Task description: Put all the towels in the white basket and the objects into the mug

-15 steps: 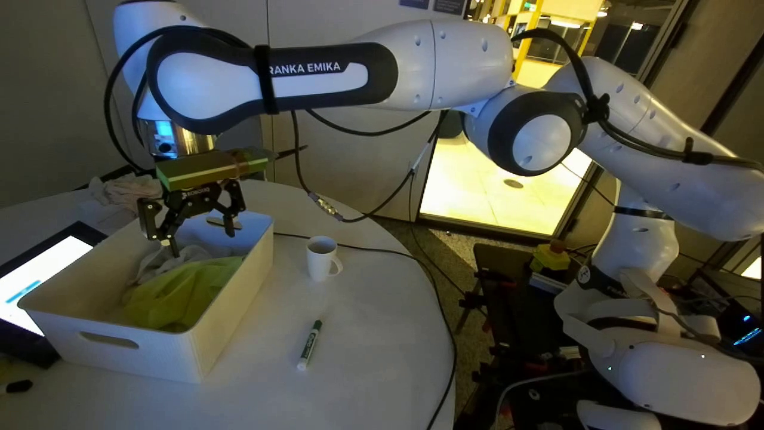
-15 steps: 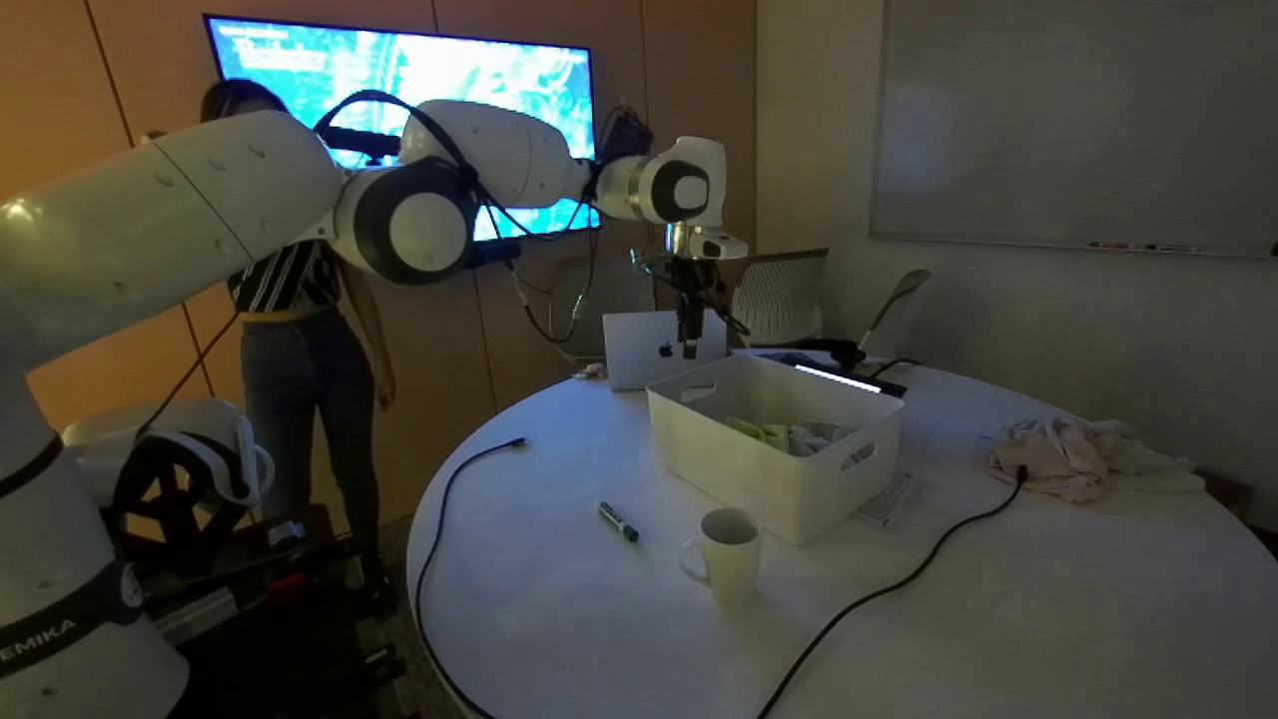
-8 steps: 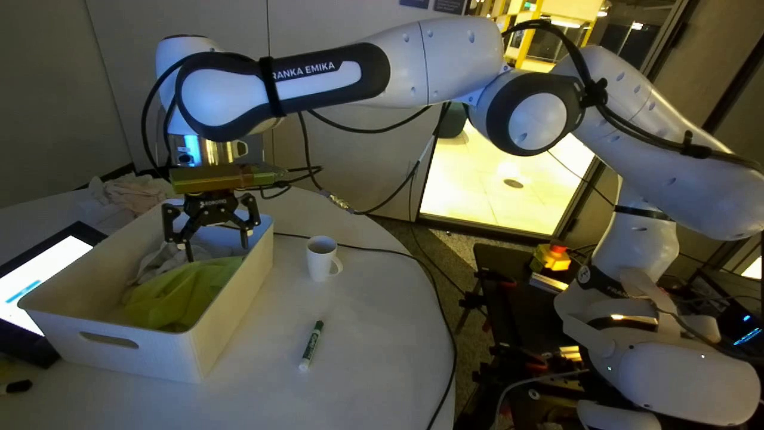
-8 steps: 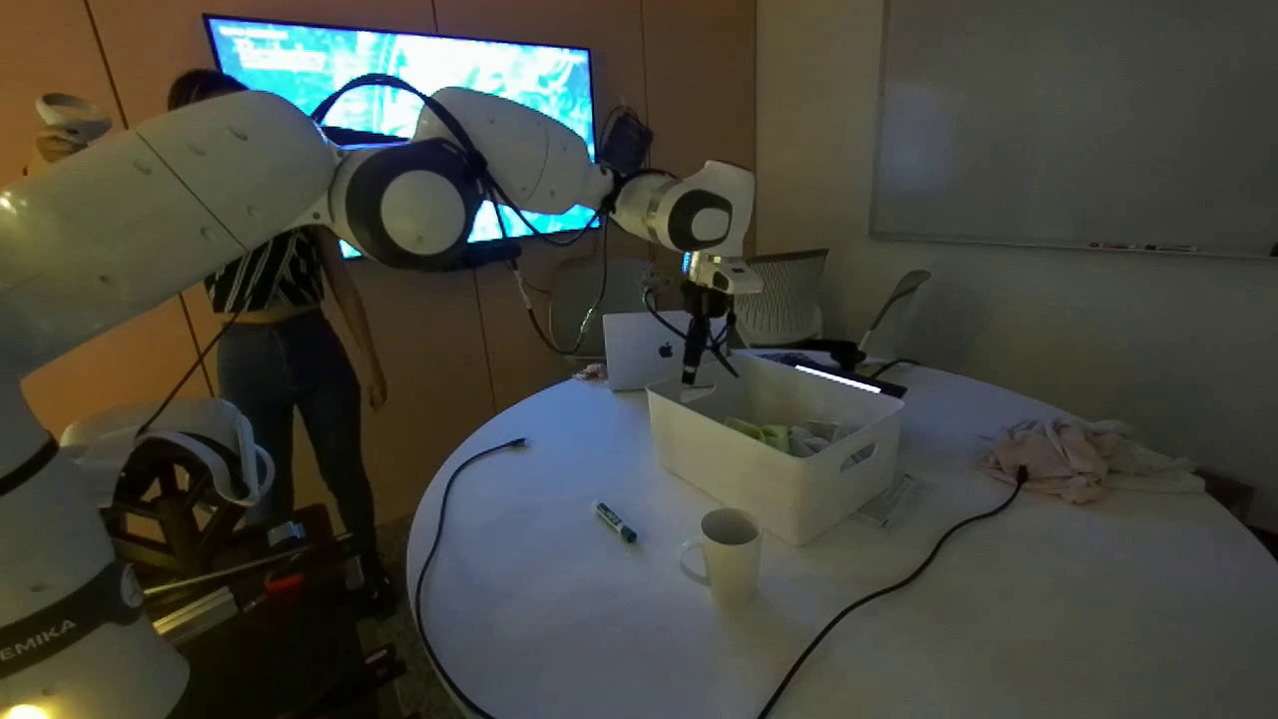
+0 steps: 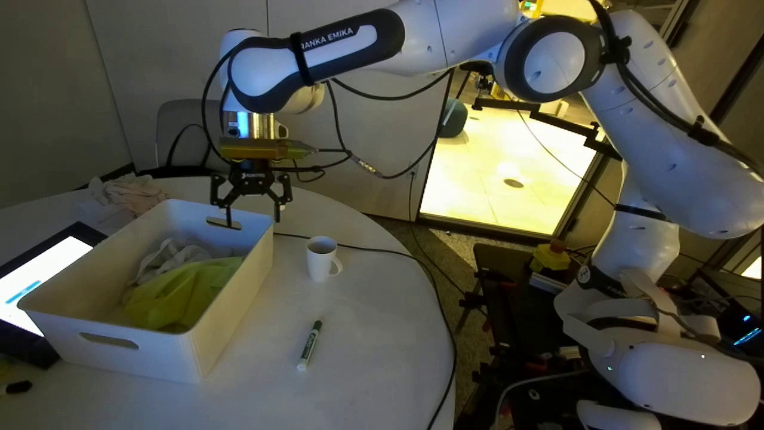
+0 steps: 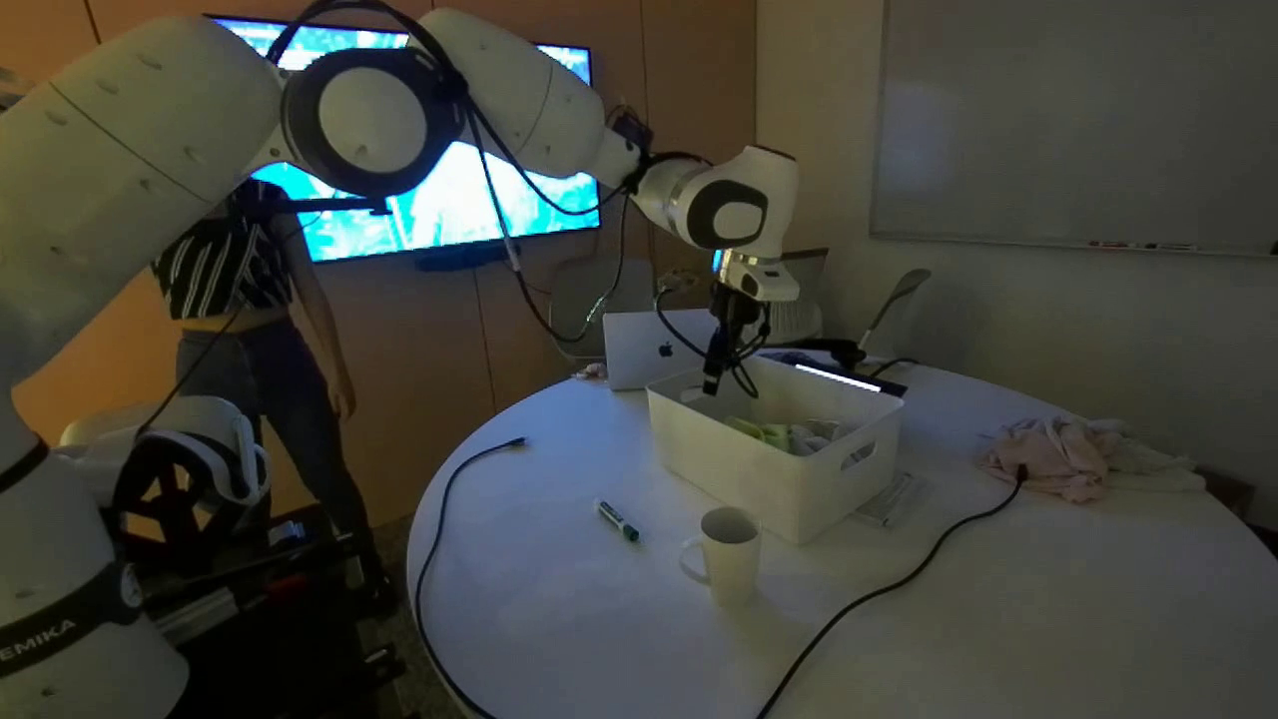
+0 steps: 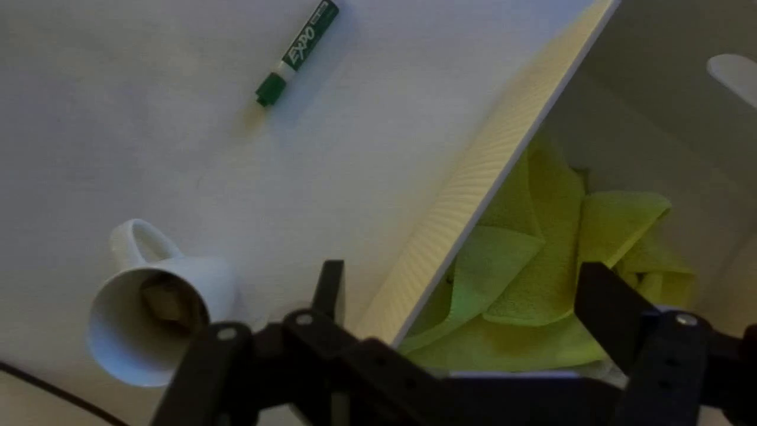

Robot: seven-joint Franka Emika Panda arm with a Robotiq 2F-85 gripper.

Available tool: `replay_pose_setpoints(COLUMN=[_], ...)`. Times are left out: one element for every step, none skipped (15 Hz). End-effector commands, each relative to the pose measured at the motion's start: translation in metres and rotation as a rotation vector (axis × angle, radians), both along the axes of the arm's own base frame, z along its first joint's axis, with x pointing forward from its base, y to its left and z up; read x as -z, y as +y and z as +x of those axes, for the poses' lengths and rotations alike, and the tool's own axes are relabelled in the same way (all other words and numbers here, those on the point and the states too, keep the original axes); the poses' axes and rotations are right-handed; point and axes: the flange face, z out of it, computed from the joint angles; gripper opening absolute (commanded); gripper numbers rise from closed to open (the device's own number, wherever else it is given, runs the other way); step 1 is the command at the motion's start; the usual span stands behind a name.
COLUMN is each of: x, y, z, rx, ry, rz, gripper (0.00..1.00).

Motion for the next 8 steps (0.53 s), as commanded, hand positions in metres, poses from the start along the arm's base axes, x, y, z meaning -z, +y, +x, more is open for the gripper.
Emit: replay_pose_setpoints(x=[-0.017, -0.02, -0.021, -0.021, -0.021, -0.02, -0.018, -0.017], y=[-0.031, -0.041, -0.048, -0.054, -0.058, -0.061, -0.061, -0.061], z=[-0.039, -0.049, -0.059, -0.069, -0.08, -0.091, -0.103, -0.115], rx=[-0.008, -0.011, -0.023, -0.032, -0.047, -0.063, -0.085, -0.101], ry=[0.021, 0.031, 0.039, 0.044, 0.055, 0.069, 0.084, 0.094], rz=[0.035, 0.039, 0.044, 0.046, 0.05, 0.049, 0.044, 0.045], gripper=[1.0, 1.0, 1.0, 1.0, 1.0, 1.0, 1.0, 1.0])
